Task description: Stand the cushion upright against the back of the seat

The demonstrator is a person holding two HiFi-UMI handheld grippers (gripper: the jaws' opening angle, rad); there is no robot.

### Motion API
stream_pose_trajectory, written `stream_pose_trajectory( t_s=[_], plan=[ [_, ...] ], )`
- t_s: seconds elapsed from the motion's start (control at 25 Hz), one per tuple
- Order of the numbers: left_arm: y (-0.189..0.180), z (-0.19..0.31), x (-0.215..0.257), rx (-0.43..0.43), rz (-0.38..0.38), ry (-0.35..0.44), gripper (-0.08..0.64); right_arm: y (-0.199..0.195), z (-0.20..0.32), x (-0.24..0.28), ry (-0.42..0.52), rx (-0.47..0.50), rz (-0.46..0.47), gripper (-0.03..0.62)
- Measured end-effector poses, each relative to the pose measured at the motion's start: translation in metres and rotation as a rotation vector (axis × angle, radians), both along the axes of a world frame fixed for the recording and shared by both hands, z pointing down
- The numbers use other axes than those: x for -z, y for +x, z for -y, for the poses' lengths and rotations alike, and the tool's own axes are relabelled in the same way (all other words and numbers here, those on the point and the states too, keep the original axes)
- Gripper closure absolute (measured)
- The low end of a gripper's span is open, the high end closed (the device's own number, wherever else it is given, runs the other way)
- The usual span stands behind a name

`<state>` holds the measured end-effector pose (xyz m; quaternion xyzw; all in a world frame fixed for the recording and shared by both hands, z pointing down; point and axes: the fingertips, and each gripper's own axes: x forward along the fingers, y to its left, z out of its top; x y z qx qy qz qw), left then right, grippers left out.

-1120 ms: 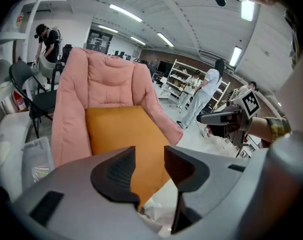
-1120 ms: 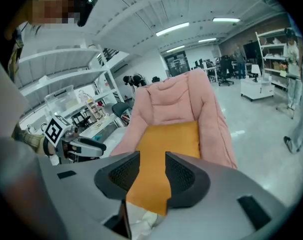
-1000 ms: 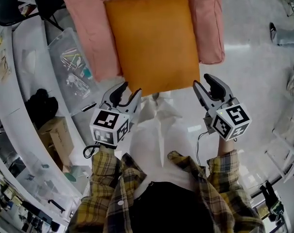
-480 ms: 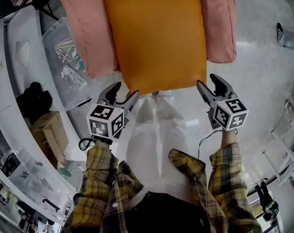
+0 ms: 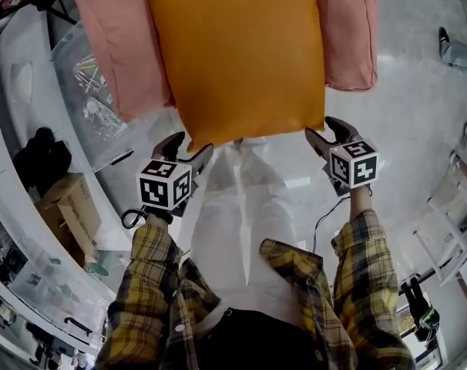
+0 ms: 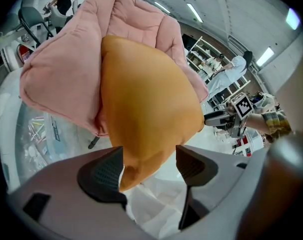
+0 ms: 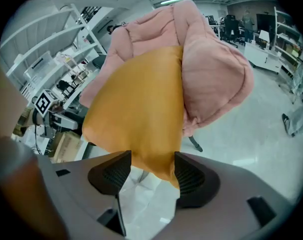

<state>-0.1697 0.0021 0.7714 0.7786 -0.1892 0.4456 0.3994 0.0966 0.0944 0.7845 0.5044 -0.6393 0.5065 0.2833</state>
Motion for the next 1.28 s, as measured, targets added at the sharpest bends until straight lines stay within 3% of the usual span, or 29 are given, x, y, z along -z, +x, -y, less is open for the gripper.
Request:
stream_pose_trajectory(
  t_s=[0.36,0.56,0.76,1.0,1.28],
  plan=[
    [-0.001,-0.017,-0.033,-0.061,0.079,-0.045,0.229,0.008,-0.001,-0.027,-0.052,-0.007,0.009,0.316],
    [0.0,-0.017,-0.045,-0.034,0.096,-0.062,0.229,0.01,0.001,-0.032,-0.063,-0.007,-0.002,0.304],
    [0.002,-0.019,-0.049,-0.03,0.093,-0.074,0.23,0.007,-0.001,-0.037,-0.066,-0.025,0.054,0.304],
    [0.002,-0.018,-0.052,0.014,0.096,-0.096,0.233,0.001,0.004,-0.037,-0.077,0.04,0.074,0.308],
    [0.006,-0.018,-0.045,0.031,0.11,-0.055,0.33,-0.009,0.006,-0.03,-0.033,0.087,0.039,0.374]
  ],
)
